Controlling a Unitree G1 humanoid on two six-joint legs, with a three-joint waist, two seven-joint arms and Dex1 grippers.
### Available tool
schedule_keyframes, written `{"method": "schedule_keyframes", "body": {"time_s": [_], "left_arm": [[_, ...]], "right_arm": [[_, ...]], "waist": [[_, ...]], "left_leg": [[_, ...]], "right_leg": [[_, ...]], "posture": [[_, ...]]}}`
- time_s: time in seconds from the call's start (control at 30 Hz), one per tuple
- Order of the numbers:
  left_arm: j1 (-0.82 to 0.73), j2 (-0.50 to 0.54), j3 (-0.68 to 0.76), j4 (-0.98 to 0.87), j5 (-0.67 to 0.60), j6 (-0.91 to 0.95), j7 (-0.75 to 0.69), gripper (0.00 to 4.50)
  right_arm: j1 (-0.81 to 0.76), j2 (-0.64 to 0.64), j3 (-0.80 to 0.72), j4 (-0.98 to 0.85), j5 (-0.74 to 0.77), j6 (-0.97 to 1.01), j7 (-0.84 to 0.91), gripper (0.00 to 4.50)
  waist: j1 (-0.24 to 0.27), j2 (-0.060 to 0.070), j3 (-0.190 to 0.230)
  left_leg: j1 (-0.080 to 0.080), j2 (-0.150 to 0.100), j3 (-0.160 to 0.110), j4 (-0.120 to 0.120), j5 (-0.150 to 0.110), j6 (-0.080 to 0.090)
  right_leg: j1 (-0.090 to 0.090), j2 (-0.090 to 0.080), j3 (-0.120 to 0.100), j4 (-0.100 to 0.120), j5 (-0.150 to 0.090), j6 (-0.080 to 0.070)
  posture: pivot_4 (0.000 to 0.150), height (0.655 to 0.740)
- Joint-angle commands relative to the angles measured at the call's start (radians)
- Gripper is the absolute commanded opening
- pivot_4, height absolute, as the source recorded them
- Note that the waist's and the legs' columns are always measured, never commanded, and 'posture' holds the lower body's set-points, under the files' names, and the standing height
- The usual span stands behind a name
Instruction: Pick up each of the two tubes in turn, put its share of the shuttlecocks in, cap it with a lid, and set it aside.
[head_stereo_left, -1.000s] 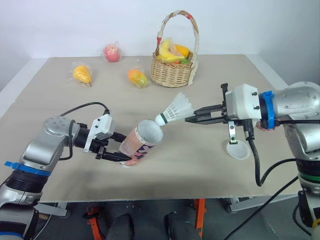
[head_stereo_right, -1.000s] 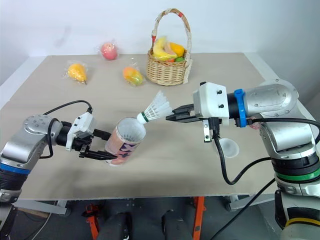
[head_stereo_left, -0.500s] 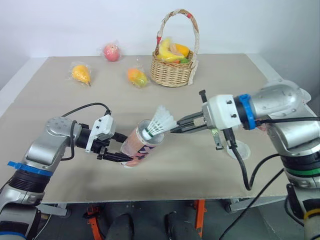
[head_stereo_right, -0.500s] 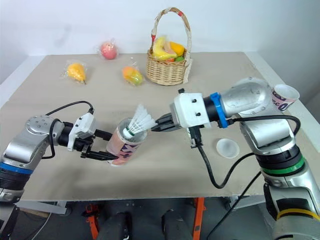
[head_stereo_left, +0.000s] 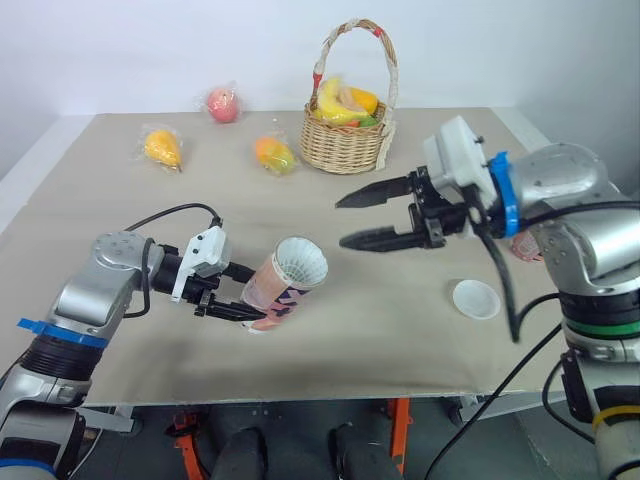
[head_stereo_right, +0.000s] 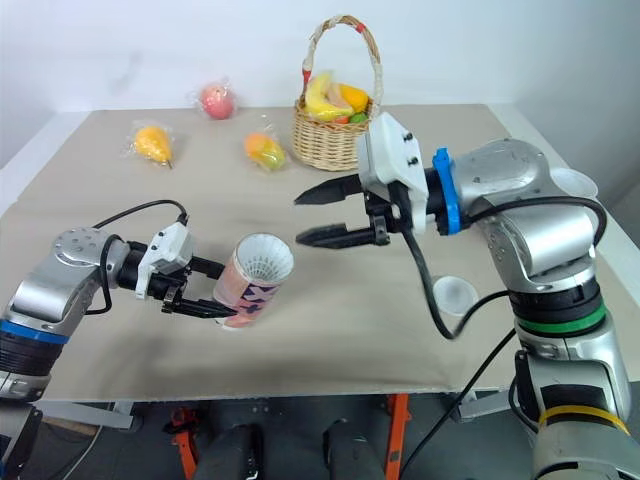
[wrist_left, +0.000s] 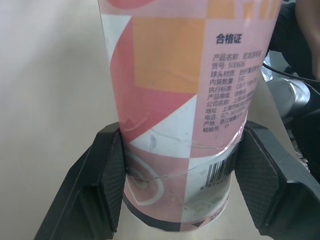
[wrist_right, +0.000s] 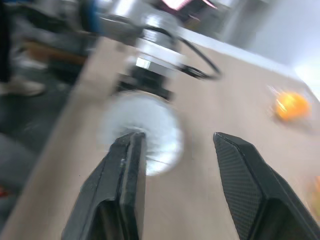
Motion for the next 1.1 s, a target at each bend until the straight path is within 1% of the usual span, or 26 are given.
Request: {"method": "schedule_keyframes", "body": {"time_s": [0.03,0.07,0.1,0.33,0.43,0.57,0.73,0.9,1.1], "left_arm": [[-0.025,0.006,-0.005,0.002,0.002,-0.011,-0.025,2.94],[-0.024,0.003,-0.009,0.005,0.004,-0.014,-0.028,2.94],[-0.023,0.000,-0.012,0.007,0.007,-0.017,-0.030,2.94],[-0.025,-0.016,-0.028,0.030,0.017,-0.038,-0.042,2.94],[-0.027,-0.020,-0.032,0.041,0.021,-0.048,-0.044,2.94],[-0.033,-0.027,-0.035,0.055,0.026,-0.059,-0.046,2.94],[-0.038,-0.035,-0.037,0.065,0.032,-0.066,-0.046,2.94],[-0.041,-0.044,-0.032,0.069,0.038,-0.067,-0.042,2.94],[-0.038,-0.049,-0.024,0.063,0.036,-0.061,-0.035,2.94]], "right_arm": [[-0.016,-0.005,0.045,-0.042,-0.015,0.022,0.025,0.76],[-0.019,-0.006,0.056,-0.046,-0.015,0.030,0.035,0.21],[-0.025,-0.004,0.063,-0.046,-0.013,0.038,0.040,0.10],[-0.083,0.025,0.116,-0.054,-0.005,0.082,0.098,0.10],[-0.123,0.032,0.193,-0.047,-0.036,0.125,0.128,0.10],[-0.187,0.042,0.339,0.001,-0.110,0.203,0.166,0.10],[-0.267,0.121,0.416,0.086,-0.142,0.254,0.190,0.10],[-0.308,0.196,0.496,0.147,-0.171,0.272,0.231,0.10],[-0.320,0.270,0.515,0.209,-0.182,0.301,0.250,0.10]], "waist": [[0.002,0.000,0.000],[0.002,0.000,0.000],[0.003,0.000,0.000],[0.003,0.000,0.000],[0.003,0.000,0.000],[0.003,0.000,0.000],[0.002,0.000,0.000],[0.003,0.000,0.000],[0.003,0.000,0.000]], "left_leg": [[0.000,0.000,-0.001,0.000,0.000,0.000],[0.000,0.000,-0.001,0.000,0.000,0.000],[-0.001,0.000,-0.001,-0.001,0.000,0.000],[-0.002,-0.002,-0.001,-0.001,-0.001,0.000],[-0.001,-0.001,-0.001,-0.001,-0.001,0.000],[-0.001,-0.001,-0.001,0.000,-0.001,0.000],[-0.001,0.000,-0.001,0.000,-0.001,0.000],[-0.002,0.000,-0.001,0.000,-0.001,0.000],[-0.002,0.000,-0.002,0.000,-0.001,0.000]], "right_leg": [[0.000,0.000,-0.001,0.000,0.000,0.000],[0.000,0.000,-0.001,0.000,-0.001,-0.001],[0.000,0.000,-0.001,0.000,-0.001,-0.001],[0.000,-0.001,0.000,0.000,-0.001,-0.002],[0.000,-0.001,0.000,0.000,-0.001,-0.002],[0.000,-0.001,-0.001,0.000,-0.002,-0.001],[0.000,0.000,-0.002,0.000,-0.001,-0.001],[0.000,-0.001,-0.003,0.000,-0.002,-0.003],[0.000,-0.001,-0.003,0.000,-0.001,-0.002]], "posture": [[0.150,0.7371],[0.150,0.7371],[0.150,0.7371],[0.150,0.7371],[0.150,0.7371],[0.150,0.7371],[0.150,0.7371],[0.150,0.7371],[0.150,0.7371]]}}
